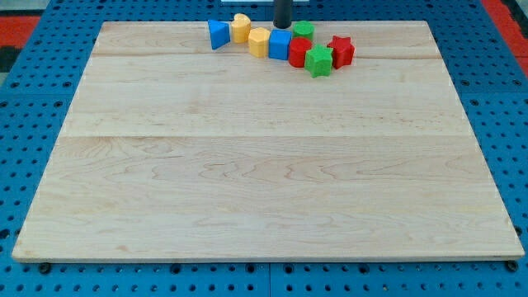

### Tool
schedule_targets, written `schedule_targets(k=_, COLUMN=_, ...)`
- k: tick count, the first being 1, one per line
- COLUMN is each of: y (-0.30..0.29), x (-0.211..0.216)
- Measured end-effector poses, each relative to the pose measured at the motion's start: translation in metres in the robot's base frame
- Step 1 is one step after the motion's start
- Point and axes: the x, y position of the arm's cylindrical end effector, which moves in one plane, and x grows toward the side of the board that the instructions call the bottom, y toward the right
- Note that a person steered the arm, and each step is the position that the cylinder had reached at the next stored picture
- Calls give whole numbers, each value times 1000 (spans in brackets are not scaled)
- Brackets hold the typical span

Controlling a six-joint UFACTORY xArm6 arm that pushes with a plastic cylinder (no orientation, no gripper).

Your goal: Push the yellow heart and blue triangle away from the group of blocks

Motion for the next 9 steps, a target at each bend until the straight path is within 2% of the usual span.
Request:
schedule_targets(k=2, y=-11, x=1)
schedule_targets(k=3, y=-66, x=1)
schedule_targets(k=4, y=-86, x=1)
schedule_targets(k=6, y=-86, x=60)
schedule_targets(k=8, y=-86, x=68)
schedule_targets(k=9, y=-86, x=108)
